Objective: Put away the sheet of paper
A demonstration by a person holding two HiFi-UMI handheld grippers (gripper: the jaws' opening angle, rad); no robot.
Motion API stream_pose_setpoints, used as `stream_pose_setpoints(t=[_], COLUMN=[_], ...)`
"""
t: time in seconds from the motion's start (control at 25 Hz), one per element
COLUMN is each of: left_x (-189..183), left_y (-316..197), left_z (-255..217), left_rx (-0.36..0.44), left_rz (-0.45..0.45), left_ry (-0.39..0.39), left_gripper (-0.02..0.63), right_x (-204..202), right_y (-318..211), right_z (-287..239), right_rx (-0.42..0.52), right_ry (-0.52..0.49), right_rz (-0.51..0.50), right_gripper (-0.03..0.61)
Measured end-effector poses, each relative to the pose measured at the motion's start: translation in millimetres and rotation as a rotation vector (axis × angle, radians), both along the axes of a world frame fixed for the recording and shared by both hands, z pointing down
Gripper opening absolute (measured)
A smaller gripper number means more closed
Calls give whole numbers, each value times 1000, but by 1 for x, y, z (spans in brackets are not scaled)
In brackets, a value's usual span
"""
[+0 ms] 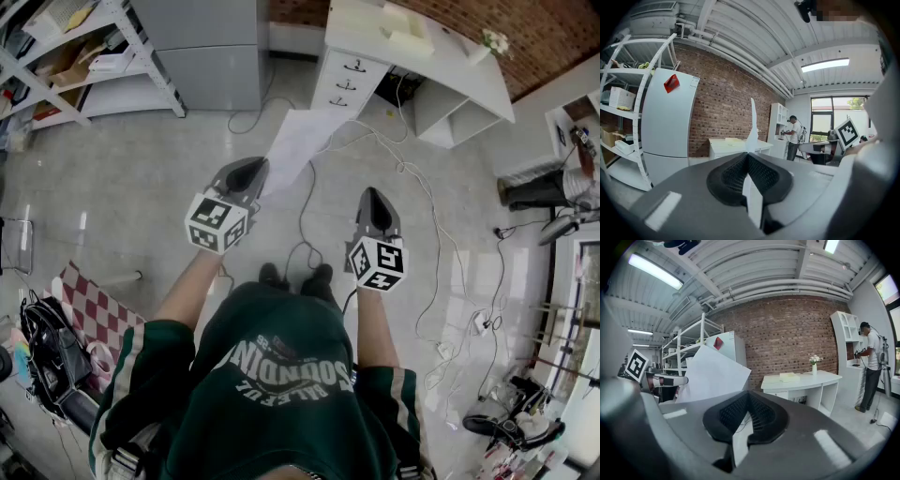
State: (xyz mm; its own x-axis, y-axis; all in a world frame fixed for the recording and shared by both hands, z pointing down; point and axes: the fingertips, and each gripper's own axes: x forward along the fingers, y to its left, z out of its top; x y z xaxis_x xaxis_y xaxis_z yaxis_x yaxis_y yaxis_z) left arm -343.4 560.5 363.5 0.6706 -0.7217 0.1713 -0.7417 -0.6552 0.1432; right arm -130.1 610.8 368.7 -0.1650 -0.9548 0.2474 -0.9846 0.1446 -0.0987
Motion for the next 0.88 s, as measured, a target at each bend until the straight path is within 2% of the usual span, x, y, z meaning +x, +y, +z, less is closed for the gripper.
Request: stream_pose_setpoints(t=[0.16, 0.88], left_x=[0, 14], left_y=[5, -20], left_z=[2, 1], left_rx=[-13, -29], left_rz=[-20, 18], left_ry=[-2, 17], left_gripper=[11, 11], right_x=[3, 20], right_y=[-3, -4], right_z=[2, 6], right_rx=[-20, -32], right_ry=[-3, -33], right_rz=[-19, 42], right_gripper=[0, 0])
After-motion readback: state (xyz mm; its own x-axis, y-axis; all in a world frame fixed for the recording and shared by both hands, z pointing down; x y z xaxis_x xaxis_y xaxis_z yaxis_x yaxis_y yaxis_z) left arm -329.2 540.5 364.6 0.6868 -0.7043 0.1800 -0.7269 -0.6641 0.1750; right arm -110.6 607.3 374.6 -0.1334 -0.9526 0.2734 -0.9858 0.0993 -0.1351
